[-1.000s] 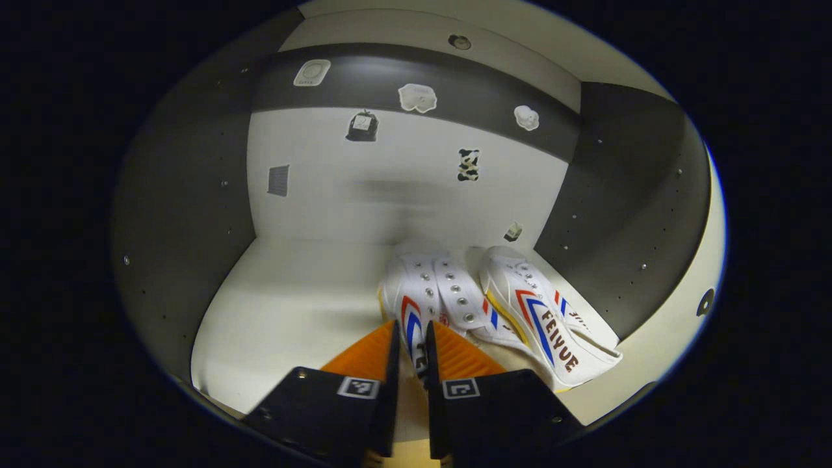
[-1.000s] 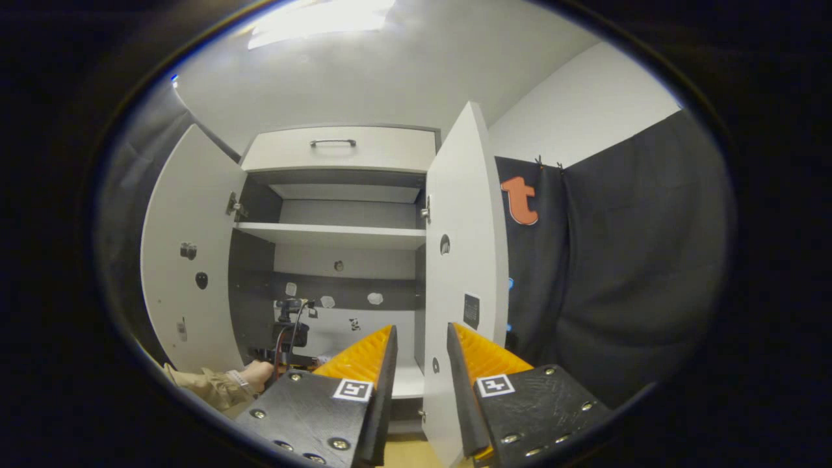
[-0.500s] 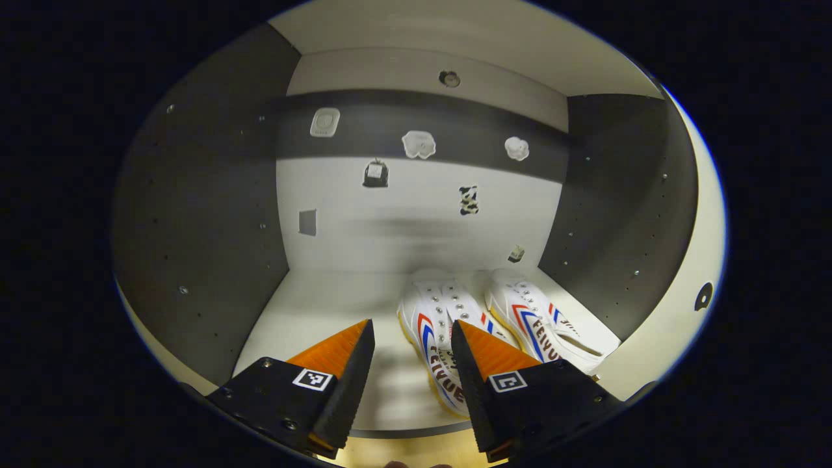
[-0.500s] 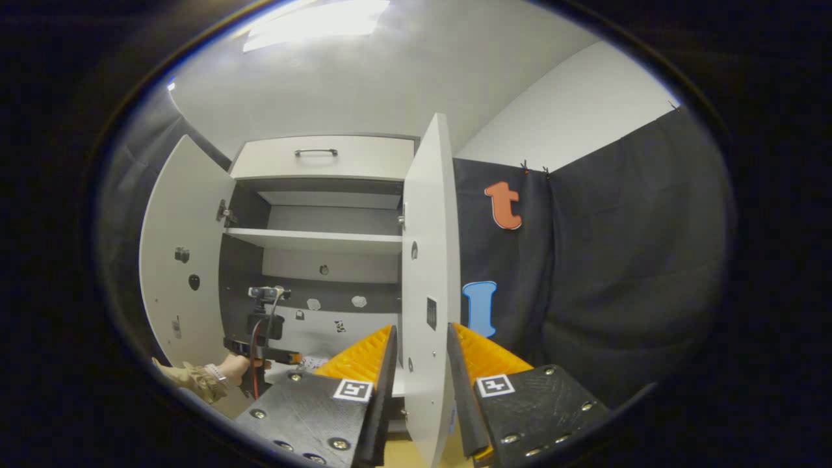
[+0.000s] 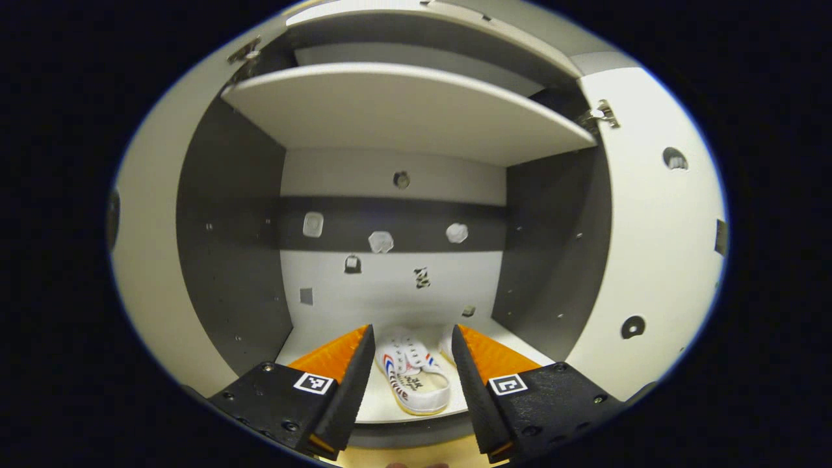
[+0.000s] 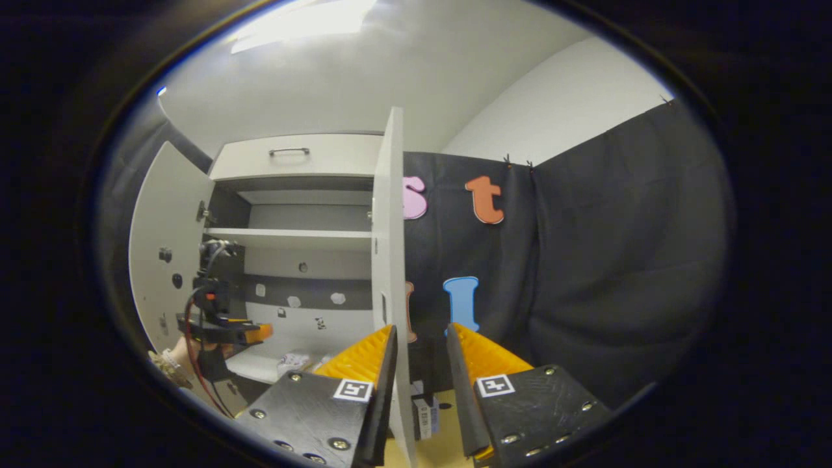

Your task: Grab one shoe with the right hand and put it into the shoe cabinet, grab the other shoe with the left hand and put it into the shoe cabinet; then close the right door with the right hand and the left door with the left hand.

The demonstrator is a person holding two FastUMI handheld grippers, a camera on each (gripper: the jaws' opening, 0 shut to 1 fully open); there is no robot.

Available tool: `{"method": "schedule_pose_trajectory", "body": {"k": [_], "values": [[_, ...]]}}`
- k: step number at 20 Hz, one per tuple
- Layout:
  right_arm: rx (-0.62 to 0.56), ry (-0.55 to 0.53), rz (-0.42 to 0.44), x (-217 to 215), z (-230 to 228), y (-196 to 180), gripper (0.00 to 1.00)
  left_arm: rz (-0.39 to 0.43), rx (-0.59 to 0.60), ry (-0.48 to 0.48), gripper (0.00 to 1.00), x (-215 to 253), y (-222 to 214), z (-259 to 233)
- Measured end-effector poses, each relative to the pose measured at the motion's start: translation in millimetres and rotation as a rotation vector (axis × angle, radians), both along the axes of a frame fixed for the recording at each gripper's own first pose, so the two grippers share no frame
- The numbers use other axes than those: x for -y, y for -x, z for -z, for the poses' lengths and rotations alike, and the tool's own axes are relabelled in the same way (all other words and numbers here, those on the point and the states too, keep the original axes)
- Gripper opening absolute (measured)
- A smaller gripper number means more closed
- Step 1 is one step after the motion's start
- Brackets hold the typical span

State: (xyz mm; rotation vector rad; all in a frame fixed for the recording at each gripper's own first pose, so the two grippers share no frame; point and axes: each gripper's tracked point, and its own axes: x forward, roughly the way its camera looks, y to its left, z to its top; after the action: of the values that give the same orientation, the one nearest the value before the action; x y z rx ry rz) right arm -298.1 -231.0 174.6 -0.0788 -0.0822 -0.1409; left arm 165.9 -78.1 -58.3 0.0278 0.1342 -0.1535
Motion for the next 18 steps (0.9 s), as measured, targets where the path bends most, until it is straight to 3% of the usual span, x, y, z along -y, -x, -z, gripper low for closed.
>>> {"method": "schedule_pose_trajectory", "body": {"k": [1,2,6,7,9,11,12,14,16,18], "values": [[0.0,-0.003,0.01,6.2,0.2,-0.6,0.45,0.015,0.024,-0.001,0.72,8.0,9.0,-11.7],[-0.001,-0.007,0.018,12.2,1.0,0.0,0.37,0.026,0.044,0.004,0.72,14.7,17.7,-22.1],[-0.022,-0.028,0.024,31.6,7.2,-5.7,0.39,0.077,0.099,0.05,0.77,41.2,53.1,-57.4],[-0.031,-0.029,0.019,35.5,10.0,-5.1,0.48,0.08,0.107,0.049,0.76,44.2,60.3,-62.7],[-0.037,-0.024,0.022,43.3,13.7,-11.0,0.55,0.082,0.124,0.048,0.75,47.5,70.6,-72.3],[-0.045,-0.025,0.014,45.2,16.5,-14.8,0.48,0.086,0.12,0.058,0.77,51.1,82.3,-75.1],[-0.052,-0.03,0.001,44.7,18.7,-17.5,0.48,0.087,0.117,0.062,0.78,51.9,87.0,-75.8],[-0.07,-0.039,-0.02,42.1,22.4,-19.7,0.84,0.081,0.117,0.06,0.79,51.2,95.4,-77.9],[-0.073,-0.043,-0.023,49.6,25.0,-21.6,0.96,0.065,0.116,0.056,0.87,48.8,100.7,-78.5],[-0.084,-0.051,-0.037,50.2,29.4,-23.6,0.96,0.046,0.118,0.062,0.89,46.6,103.8,-78.7]]}}
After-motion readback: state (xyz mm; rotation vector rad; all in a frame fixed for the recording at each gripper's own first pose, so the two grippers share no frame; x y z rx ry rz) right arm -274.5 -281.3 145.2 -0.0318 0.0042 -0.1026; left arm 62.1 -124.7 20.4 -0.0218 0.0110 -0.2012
